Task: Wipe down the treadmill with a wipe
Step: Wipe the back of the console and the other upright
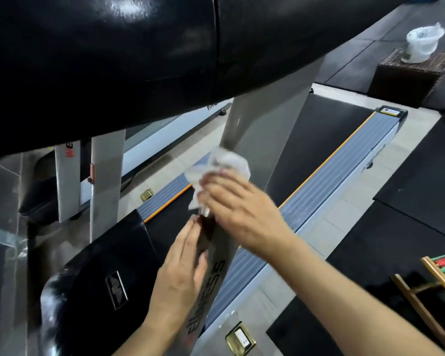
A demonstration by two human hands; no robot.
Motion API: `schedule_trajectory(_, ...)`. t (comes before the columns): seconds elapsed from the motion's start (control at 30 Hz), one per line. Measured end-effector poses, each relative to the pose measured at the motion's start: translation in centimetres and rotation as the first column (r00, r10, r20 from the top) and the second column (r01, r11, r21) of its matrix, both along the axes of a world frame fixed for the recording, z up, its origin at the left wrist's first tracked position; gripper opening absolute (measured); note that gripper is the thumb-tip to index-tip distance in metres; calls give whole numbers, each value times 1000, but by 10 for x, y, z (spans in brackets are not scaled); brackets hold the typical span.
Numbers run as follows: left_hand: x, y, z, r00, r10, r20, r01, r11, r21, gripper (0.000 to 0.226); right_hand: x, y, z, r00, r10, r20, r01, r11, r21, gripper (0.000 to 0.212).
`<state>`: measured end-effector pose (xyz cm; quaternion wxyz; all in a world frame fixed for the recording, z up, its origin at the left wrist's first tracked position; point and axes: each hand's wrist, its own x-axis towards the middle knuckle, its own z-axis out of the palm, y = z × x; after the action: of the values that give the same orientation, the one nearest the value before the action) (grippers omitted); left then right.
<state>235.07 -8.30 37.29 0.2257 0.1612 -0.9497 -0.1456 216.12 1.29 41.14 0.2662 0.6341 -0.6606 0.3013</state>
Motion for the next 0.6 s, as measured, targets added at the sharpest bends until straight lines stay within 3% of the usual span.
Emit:
schedule_trajectory(0.1, 5, 0, 3, 1000, 12, -5, -12, 1000, 9, 71, -38, 2, 41, 986, -141, 88, 156, 968, -196, 38)
schedule_trajectory(0.2, 3, 6, 4, 999, 32, -12, -31, 998, 49, 74, -30, -9, 42, 926, -184, 329, 274, 928, -251, 49)
schedule_trajectory(0.27, 3, 13, 1, 999, 45, -17, -43, 995, 93, 70, -1, -17, 9, 908, -107, 405, 224, 941, -254, 37)
schedule_trajectory(0.37, 6, 10, 2, 975, 222, -7, -212, 939, 271, 57, 46, -7, -51, 879, 28, 476, 94, 968, -231, 42)
schedule_trajectory(0.5, 10, 11, 2, 966, 256, 41, -257, 920, 295, 50, 72, 5, -82, 728, 96, 679, 105, 963, -249, 44)
schedule_trajectory(0.6, 8, 14, 1, 962, 272, 41, -270, 904, 331, 48, 41, -11, -45, 565, 163, 809, 241, 905, -350, 48)
